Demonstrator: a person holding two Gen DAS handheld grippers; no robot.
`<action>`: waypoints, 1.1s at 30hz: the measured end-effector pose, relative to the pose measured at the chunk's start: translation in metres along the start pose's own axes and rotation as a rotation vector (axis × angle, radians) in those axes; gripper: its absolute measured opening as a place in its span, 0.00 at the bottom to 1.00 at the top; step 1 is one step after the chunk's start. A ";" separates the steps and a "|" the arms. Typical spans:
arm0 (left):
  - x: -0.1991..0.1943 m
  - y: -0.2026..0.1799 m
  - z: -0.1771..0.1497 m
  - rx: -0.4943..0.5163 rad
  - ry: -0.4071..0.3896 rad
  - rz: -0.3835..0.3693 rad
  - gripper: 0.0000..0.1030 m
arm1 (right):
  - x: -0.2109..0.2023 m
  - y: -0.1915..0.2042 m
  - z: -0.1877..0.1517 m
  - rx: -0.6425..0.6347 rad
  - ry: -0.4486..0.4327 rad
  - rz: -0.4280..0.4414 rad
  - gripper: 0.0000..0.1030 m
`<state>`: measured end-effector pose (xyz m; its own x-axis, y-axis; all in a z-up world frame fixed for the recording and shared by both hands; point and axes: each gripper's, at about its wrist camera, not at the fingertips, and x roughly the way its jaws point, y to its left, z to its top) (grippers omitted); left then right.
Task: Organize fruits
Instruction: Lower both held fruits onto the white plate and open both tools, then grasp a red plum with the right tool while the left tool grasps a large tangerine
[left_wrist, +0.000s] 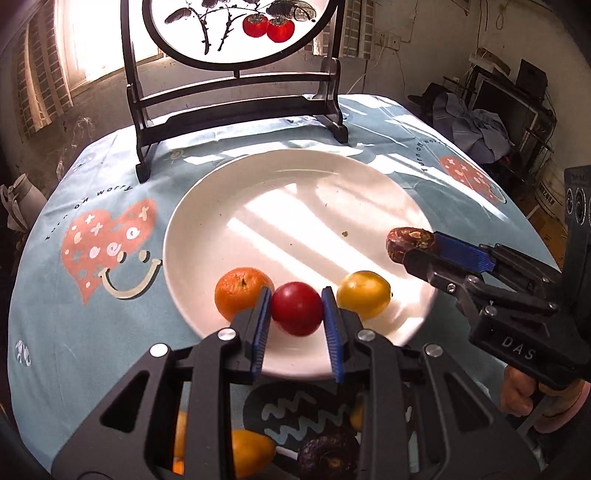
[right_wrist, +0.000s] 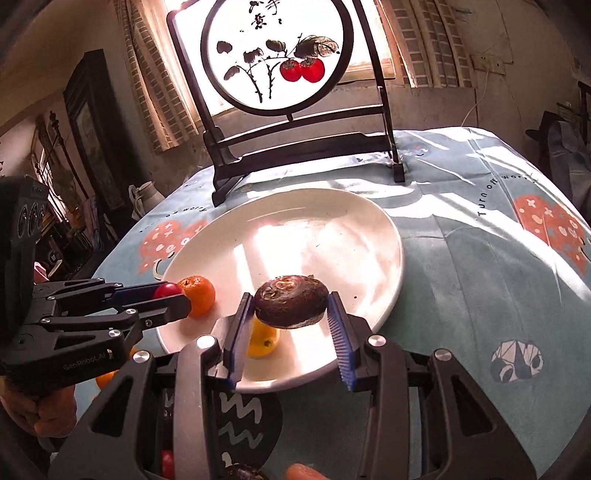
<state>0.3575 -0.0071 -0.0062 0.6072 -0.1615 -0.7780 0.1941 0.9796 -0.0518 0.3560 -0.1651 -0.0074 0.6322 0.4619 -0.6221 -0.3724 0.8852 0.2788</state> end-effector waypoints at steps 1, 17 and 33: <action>0.005 0.001 0.001 0.004 0.007 0.000 0.27 | 0.004 -0.001 0.001 -0.002 0.004 -0.005 0.40; -0.069 0.008 -0.043 -0.056 -0.127 0.080 0.91 | -0.029 0.022 -0.008 -0.071 -0.022 -0.010 0.62; -0.101 0.100 -0.139 -0.457 -0.156 0.161 0.94 | -0.077 0.087 -0.071 -0.216 0.023 0.170 0.63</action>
<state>0.2085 0.1236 -0.0203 0.7160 0.0142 -0.6979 -0.2472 0.9401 -0.2345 0.2268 -0.1278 0.0131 0.5333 0.5994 -0.5969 -0.6098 0.7615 0.2197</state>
